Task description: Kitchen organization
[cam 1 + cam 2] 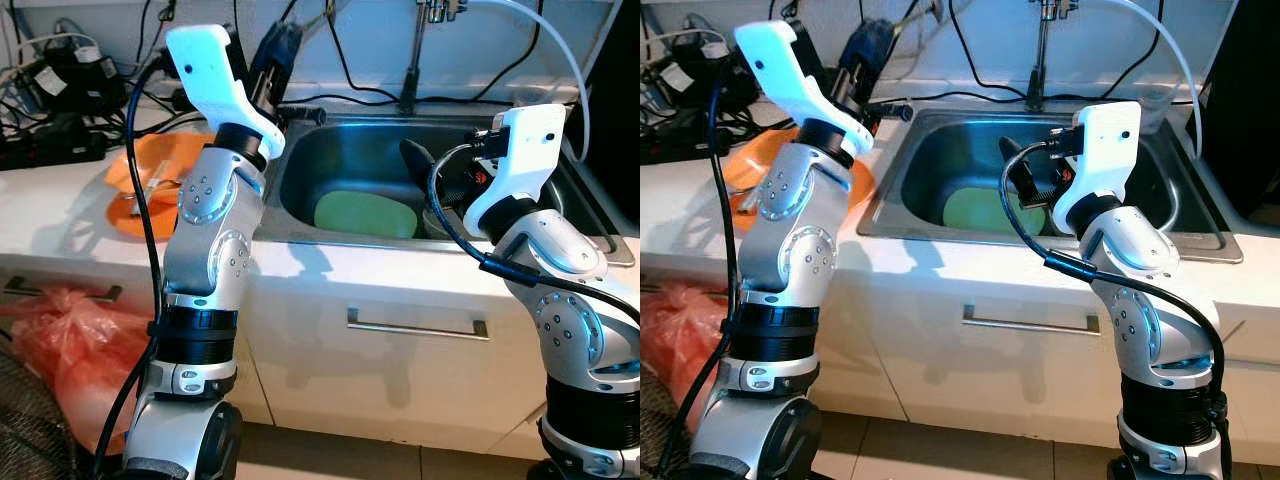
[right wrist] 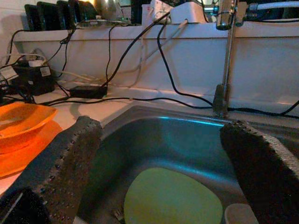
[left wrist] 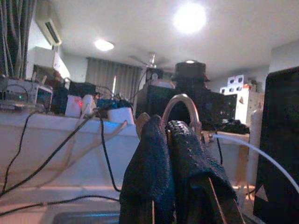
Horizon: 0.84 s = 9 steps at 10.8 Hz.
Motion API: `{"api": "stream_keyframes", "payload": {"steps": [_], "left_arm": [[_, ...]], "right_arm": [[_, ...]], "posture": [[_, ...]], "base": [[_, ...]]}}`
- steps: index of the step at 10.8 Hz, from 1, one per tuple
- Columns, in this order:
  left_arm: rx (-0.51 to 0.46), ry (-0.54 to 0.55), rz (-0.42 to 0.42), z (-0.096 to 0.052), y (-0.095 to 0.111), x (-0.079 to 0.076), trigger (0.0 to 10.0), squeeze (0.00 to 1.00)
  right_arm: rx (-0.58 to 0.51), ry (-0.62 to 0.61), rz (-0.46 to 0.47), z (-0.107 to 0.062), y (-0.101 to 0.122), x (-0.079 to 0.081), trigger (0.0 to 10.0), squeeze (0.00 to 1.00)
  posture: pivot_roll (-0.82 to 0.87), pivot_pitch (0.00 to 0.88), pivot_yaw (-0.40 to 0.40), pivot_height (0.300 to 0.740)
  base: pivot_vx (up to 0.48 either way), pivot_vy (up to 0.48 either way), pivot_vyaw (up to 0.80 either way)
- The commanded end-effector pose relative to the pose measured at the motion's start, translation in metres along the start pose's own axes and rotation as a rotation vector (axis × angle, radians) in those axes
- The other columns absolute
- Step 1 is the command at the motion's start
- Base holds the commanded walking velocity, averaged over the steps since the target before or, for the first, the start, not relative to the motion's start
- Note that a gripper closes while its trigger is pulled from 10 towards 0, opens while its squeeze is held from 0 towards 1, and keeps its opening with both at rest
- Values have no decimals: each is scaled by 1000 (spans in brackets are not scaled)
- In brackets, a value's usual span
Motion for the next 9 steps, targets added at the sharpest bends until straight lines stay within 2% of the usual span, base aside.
{"api": "stream_keyframes", "payload": {"steps": [1,3,5,8,9], "left_arm": [[28,8,-21,-2,-6,4,0,0],[124,44,-150,-13,-33,12,0,0],[164,32,-179,-17,-44,9,0,0],[189,27,-189,-20,-48,8,0,0],[185,22,-202,-20,-48,7,0,0]], "right_arm": [[-15,-7,-2,0,4,-2,10000,0],[-15,-11,-2,-1,4,-2,10000,0],[-15,-11,-4,-1,4,-2,10000,0],[-16,-12,-5,0,4,-1,10000,0],[-15,-13,-5,-1,4,-1,10000,0]], "posture": [[-140,0,68,740],[-141,0,69,740],[-139,0,67,740],[-139,0,69,740],[-140,0,69,740]], "base": [[0,0,0],[334,0,0],[480,0,0],[414,0,0],[0,0,0]]}}
Point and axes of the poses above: a point about 5 cm out from each wrist's last joint towards the gripper, its own z axis pointing out of the wrist towards the gripper, its own y axis along the axis of the wrist's last joint, x = y × z, the point moved 4 cm from there along z, pointing out of the wrist towards the gripper, and after that the axes turned 11 degrees about -z, right-handed, at the moved point
